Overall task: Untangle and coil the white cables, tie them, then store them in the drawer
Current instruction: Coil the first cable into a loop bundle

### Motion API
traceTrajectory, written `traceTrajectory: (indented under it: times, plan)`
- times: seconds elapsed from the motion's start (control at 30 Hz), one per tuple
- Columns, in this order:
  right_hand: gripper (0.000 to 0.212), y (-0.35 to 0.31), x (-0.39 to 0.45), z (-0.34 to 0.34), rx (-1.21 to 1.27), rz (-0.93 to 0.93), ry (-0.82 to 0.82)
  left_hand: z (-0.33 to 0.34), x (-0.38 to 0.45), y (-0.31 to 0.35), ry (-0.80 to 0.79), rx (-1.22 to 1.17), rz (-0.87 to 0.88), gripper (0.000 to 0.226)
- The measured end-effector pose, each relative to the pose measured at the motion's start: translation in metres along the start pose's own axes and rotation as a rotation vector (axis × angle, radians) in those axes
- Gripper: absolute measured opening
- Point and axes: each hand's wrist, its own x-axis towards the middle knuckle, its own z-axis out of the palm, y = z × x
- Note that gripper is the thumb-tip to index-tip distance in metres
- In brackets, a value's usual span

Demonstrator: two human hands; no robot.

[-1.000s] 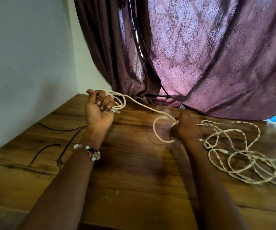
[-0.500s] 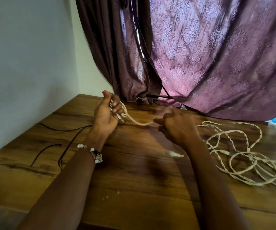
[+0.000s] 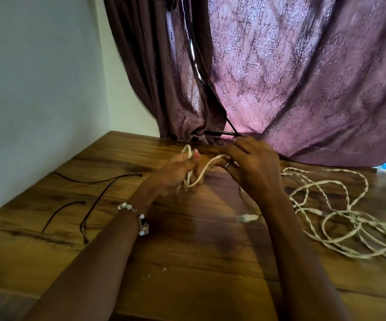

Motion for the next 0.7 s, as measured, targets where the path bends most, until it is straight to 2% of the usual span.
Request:
traceTrajectory:
  times: [0.1, 0.2, 0.27, 0.37, 0.43, 0.57, 0.63, 0.7]
  plan:
    - [0.020, 0.005, -0.002, 0.001, -0.040, 0.011, 0.032, 0.007, 0.001, -0.007, -0.216, -0.111, -0.098, 0.041]
    - [0.020, 0.016, -0.010, 0.006, -0.036, 0.063, 0.019, 0.011, 0.000, -0.001, -0.403, -0.270, -0.213, 0.058]
    - [0.025, 0.023, -0.016, 0.011, 0.005, 0.142, 0.026, 0.008, -0.001, 0.000, -0.488, -0.393, -0.204, 0.060]
    - [0.033, 0.021, -0.020, 0.022, 0.190, 0.238, -0.007, 0.006, 0.001, -0.003, -0.485, -0.530, -0.081, 0.047]
    - [0.028, 0.017, -0.019, 0.026, 0.338, 0.303, -0.027, 0.003, 0.002, -0.003, -0.429, -0.617, -0.031, 0.042]
    - [0.016, 0.016, -0.024, 0.027, 0.633, 0.631, -0.047, -0.011, 0.004, 0.001, -0.444, -0.844, 0.050, 0.027]
    - [0.011, 0.012, -0.027, 0.033, 0.750, 0.754, -0.032, -0.015, 0.005, -0.001, -0.481, -0.935, 0.072, 0.025]
    - [0.012, 0.004, -0.027, 0.044, 0.838, 0.785, -0.010, -0.016, 0.008, -0.004, -0.524, -1.023, 0.077, 0.033]
